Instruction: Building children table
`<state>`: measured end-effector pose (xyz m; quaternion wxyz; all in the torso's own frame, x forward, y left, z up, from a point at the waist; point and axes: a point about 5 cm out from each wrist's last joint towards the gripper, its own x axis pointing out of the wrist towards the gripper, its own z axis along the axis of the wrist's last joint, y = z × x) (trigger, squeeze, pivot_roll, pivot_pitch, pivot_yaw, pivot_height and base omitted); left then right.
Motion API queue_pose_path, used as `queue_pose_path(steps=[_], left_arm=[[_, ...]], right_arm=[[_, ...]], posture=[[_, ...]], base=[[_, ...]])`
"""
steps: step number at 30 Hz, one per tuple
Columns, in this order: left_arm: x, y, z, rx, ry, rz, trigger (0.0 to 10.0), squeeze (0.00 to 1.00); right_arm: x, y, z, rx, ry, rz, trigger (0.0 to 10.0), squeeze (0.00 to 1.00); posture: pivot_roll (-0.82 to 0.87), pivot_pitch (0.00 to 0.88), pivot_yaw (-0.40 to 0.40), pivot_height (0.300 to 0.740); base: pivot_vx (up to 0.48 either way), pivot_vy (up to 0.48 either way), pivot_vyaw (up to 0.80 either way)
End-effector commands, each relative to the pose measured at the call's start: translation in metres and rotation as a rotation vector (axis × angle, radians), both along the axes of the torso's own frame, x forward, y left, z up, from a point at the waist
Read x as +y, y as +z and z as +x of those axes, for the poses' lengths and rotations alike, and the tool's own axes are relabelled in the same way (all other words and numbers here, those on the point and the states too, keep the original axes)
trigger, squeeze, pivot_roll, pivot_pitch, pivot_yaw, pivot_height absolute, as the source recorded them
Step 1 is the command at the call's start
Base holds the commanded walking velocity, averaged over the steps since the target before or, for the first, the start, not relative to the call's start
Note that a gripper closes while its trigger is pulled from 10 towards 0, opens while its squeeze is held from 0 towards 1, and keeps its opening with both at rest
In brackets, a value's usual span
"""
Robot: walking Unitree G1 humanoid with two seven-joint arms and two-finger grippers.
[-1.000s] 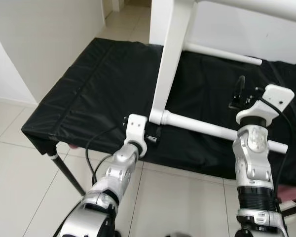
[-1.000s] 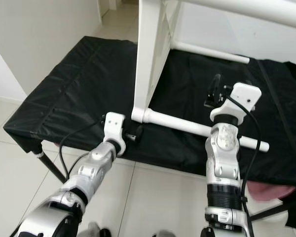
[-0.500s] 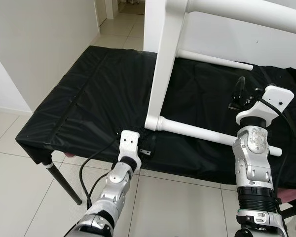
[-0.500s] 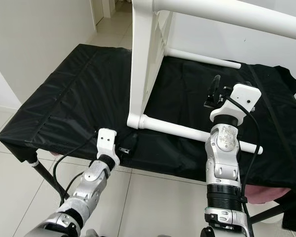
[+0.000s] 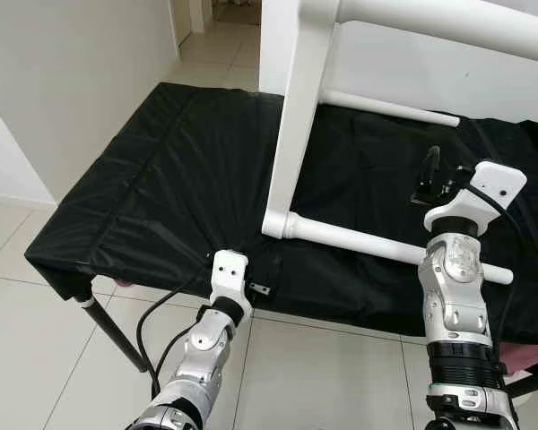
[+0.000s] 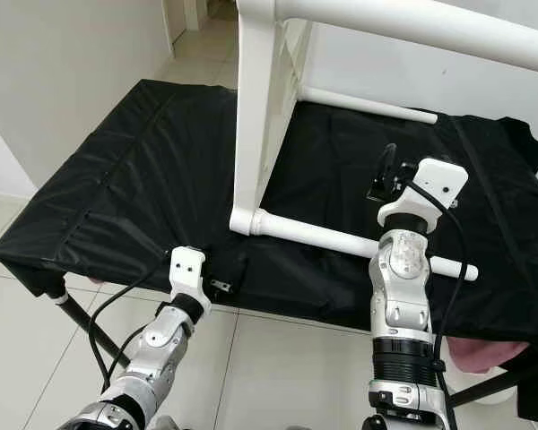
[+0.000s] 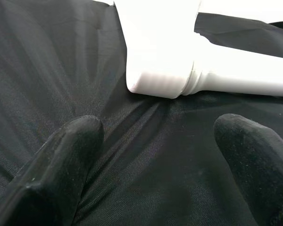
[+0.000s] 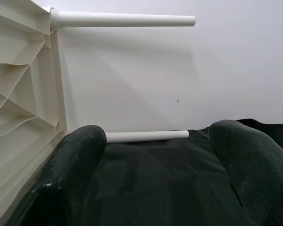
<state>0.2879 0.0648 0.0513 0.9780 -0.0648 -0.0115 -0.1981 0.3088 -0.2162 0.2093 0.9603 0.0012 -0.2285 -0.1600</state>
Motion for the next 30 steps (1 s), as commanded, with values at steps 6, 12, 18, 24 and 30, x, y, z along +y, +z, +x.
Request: queue_pose_path(steps=[6,12,18,24,30], left_arm=[[-0.078,0.156,0.036,-0.325,-0.047,-0.141,10.0,0.0],[-0.072,0.157,0.033,-0.357,-0.044,-0.145,10.0,0.0],[-0.072,0.159,0.032,-0.367,-0.046,-0.147,10.0,0.0],[-0.072,0.159,0.032,-0.367,-0.046,-0.147,10.0,0.0],[-0.072,0.159,0.032,-0.367,-0.046,-0.147,10.0,0.0]], right_arm=[[0.003,-0.006,0.001,0.015,0.008,-0.002,10.0,0.0],[0.005,-0.007,0.003,0.019,0.019,-0.002,10.0,0.0],[0.006,-0.008,0.004,0.019,0.022,-0.002,10.0,0.0],[0.006,-0.008,0.004,0.019,0.022,-0.002,10.0,0.0],[0.006,-0.008,0.004,0.019,0.022,-0.002,10.0,0.0]], posture=[[-0.12,0.0,0.0,0.74],[-0.12,0.0,0.0,0.74],[-0.11,0.158,0.07,0.74],[-0.11,0.158,0.07,0.74],[-0.11,0.158,0.07,0.74]], base=[[0.0,0.0,0.0],[0.0,0.0,0.0],[0.0,0.0,0.0],[0.0,0.0,0.0],[0.0,0.0,0.0]])
